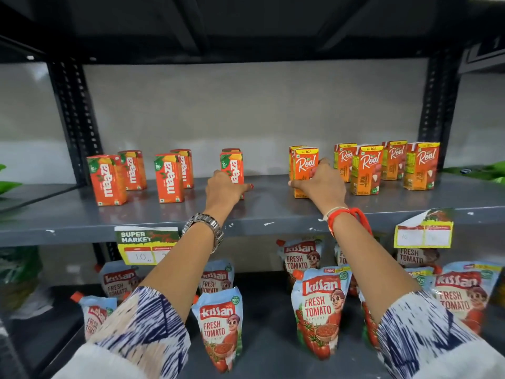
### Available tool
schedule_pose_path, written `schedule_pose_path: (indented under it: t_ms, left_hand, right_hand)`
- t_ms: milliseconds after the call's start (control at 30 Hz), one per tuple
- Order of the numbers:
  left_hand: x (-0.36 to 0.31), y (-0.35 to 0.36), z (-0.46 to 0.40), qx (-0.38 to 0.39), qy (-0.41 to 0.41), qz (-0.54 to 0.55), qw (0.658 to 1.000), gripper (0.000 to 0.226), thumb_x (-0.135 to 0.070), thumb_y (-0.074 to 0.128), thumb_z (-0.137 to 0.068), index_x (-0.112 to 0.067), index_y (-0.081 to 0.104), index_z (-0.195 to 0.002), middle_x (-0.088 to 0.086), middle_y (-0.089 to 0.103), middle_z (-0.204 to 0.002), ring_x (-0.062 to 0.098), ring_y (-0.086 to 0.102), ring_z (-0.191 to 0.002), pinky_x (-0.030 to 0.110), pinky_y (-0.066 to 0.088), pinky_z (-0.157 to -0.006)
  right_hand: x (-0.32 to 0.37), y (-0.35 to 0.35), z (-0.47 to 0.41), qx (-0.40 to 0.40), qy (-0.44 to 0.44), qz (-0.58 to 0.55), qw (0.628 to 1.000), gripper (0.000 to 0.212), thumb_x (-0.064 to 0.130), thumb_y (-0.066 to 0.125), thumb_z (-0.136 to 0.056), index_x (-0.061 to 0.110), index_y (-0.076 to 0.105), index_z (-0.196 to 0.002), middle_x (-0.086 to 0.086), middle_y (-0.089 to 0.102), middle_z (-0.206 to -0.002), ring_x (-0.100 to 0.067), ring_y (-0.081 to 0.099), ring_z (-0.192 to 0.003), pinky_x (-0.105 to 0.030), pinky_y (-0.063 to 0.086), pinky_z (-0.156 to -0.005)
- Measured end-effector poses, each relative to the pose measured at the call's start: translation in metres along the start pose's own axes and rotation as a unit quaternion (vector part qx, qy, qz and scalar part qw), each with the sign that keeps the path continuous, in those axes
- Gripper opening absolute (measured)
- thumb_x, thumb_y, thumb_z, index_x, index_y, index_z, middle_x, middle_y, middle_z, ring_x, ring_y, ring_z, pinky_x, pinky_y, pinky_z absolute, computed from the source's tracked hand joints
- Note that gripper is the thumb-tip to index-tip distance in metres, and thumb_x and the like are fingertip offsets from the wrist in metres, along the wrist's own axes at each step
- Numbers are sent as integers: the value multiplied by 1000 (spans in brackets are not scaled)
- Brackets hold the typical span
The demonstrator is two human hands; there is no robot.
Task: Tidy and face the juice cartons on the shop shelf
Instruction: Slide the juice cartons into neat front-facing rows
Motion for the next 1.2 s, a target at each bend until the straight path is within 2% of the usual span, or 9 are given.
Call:
schedule_pose_path:
  t_ms: [133, 633, 733, 833, 900, 1000, 1067, 1133, 1200]
  left_hand:
    - [0, 1, -1, -15, 6, -14, 1000, 56, -30, 71, -78, 1, 49, -119, 17, 59, -120, 31, 56, -112, 35, 45, -88]
    - [0, 1, 3, -15, 14, -28, 999, 58, -33, 70, -78, -2, 49, -122, 16, 59, -121, 30, 57, -111, 35, 47, -89]
    - [-1, -1, 5, -10, 7, -16, 1000, 56, -34, 72, -77, -2, 52, -118, 15, 61, -119, 29, 58, -109, 34, 47, -85]
    - [-1, -2, 6, -10, -9, 5, 1000, 66, -38, 76, -71, -2, 49, -119, 14, 60, -119, 29, 57, -109, 31, 45, -80]
    - [-4, -1, 10, -26, -7, 16, 1000, 82, -39, 77, -69, 2, 38, -129, 17, 52, -127, 31, 51, -118, 34, 45, -91]
    - [-19, 6, 24, -77, 56, 12, 995, 105, -34, 76, -72, 6, 11, -144, 24, 18, -151, 35, 19, -142, 38, 22, -117]
    - [-36, 16, 36, -116, 125, 2, 985, 102, -29, 72, -78, 5, 3, -146, 21, 3, -156, 30, 4, -145, 32, 10, -119]
    - [-57, 29, 48, -129, 184, 13, 974, 92, -27, 66, -83, 2, 7, -147, 16, 6, -156, 25, 6, -146, 28, 9, -119]
    - [-79, 45, 58, -122, 239, 25, 963, 71, -26, 59, -88, -2, 22, -145, 14, 25, -152, 24, 22, -142, 25, 18, -114]
  right_hand:
    - [0, 0, 0, -2, -5, 2, 1000, 78, 45, 77, -69, 5, 43, -126, -16, 61, -120, -36, 60, -111, -43, 51, -86]
    - [0, -2, 2, 10, -3, 6, 1000, 79, 48, 75, -71, 7, 40, -129, -15, 59, -124, -35, 58, -114, -42, 50, -87]
    - [-3, -3, 3, 19, -10, -17, 1000, 78, 57, 73, -68, 8, 45, -121, -12, 61, -117, -32, 60, -110, -38, 49, -80]
    - [-16, -10, 3, -16, -16, -53, 998, 81, 62, 71, -67, 7, 47, -121, -11, 65, -106, -29, 62, -105, -30, 42, -73]
    - [-29, -19, 3, -65, -18, -77, 995, 83, 64, 70, -66, 8, 49, -124, -6, 66, -93, -24, 65, -96, -29, 45, -75]
    - [-47, -45, 0, -169, -10, -101, 980, 63, 52, 72, -72, 12, 54, -117, -5, 72, -94, -22, 66, -93, -29, 47, -78]
    - [-62, -65, -6, -220, -5, -98, 971, 50, 43, 71, -75, 12, 57, -112, -6, 74, -95, -24, 67, -96, -29, 47, -79]
    - [-78, -80, -16, -241, 13, -88, 967, 48, 38, 71, -75, 11, 58, -113, -6, 72, -101, -25, 65, -101, -31, 47, -82]
    - [-98, -95, -25, -253, 35, -49, 966, 55, 38, 72, -74, 10, 55, -118, -11, 65, -115, -31, 57, -112, -37, 46, -87]
Point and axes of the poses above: each hand's wrist, its own z-axis away from the middle knuckle, its own y-axis out of the palm, x = y × z, the point moved 1 cm from there along -z, towards the middle knuckle
